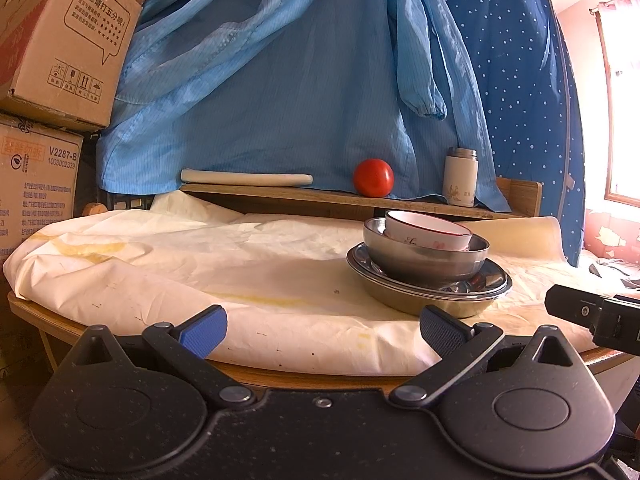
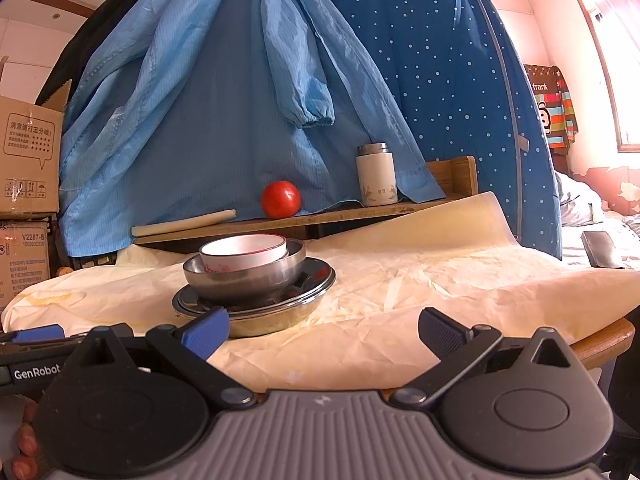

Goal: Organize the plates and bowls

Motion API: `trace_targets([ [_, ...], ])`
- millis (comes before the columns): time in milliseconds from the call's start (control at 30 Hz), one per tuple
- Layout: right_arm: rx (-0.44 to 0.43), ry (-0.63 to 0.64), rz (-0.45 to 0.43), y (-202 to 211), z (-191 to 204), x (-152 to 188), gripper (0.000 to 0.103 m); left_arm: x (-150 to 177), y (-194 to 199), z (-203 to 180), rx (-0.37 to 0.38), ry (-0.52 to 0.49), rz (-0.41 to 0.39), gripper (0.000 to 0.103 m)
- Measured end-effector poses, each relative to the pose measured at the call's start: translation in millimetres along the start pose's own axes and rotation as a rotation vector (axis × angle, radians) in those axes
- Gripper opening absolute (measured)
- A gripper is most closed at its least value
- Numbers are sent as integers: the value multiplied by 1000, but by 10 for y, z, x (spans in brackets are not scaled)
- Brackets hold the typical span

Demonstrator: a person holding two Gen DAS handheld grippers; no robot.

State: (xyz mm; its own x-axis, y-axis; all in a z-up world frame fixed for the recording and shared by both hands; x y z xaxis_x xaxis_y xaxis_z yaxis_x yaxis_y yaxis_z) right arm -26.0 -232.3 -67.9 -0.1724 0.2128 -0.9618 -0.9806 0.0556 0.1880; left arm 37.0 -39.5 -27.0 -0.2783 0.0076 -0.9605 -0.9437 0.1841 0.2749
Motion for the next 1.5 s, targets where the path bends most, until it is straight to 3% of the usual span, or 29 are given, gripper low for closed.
trace_targets([
  [1500, -11, 4, 4, 0, 19, -3, 103, 1, 5, 2, -2, 0, -2, 102],
])
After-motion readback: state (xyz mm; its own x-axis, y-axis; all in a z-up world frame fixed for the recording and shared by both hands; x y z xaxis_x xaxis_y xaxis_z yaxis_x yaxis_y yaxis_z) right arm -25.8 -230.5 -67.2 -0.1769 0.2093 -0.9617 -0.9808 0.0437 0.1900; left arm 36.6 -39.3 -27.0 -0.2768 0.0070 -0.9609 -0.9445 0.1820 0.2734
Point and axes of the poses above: each gripper's, at about its wrist camera, not at the fingertips, and y roughly against the way its jaws point, z to its left, x to its underside, the point moved 2 cm from there along -y, roughly the way its jaws point
